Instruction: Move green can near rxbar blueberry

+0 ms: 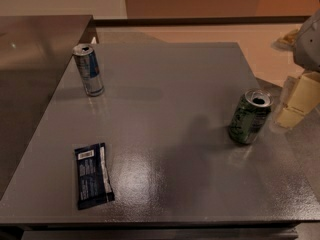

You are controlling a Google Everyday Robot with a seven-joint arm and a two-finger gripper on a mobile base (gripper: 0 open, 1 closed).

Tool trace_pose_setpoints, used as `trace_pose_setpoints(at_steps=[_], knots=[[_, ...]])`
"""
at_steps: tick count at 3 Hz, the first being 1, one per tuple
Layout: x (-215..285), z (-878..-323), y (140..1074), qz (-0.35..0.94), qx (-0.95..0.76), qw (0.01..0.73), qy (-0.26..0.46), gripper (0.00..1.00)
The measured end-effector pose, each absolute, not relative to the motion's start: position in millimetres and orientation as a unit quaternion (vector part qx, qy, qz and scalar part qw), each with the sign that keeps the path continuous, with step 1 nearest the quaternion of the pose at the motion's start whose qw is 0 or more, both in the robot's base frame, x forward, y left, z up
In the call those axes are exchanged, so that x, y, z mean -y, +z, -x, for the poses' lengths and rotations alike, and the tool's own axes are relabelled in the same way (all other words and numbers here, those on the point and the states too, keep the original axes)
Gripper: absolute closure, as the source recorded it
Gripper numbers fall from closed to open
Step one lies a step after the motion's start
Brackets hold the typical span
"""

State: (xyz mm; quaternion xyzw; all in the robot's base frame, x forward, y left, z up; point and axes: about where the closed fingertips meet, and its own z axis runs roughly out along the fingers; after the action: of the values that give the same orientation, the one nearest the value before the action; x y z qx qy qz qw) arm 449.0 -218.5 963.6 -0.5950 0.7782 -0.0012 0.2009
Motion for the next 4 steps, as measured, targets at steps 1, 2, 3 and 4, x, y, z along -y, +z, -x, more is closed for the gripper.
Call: trace_pose_setpoints(at_steps=[1,2,3,4], knots=[[221,-457,950,0.586,-0.780,0.219,0.021,0.00],[223,-461,935,0.576,-0.783,0.229,0.044,0.00],[221,-460,923,0.572,-0.784,0.232,0.065,0.00],[218,-457,914,0.571,-0.784,0.230,0.081,0.17]])
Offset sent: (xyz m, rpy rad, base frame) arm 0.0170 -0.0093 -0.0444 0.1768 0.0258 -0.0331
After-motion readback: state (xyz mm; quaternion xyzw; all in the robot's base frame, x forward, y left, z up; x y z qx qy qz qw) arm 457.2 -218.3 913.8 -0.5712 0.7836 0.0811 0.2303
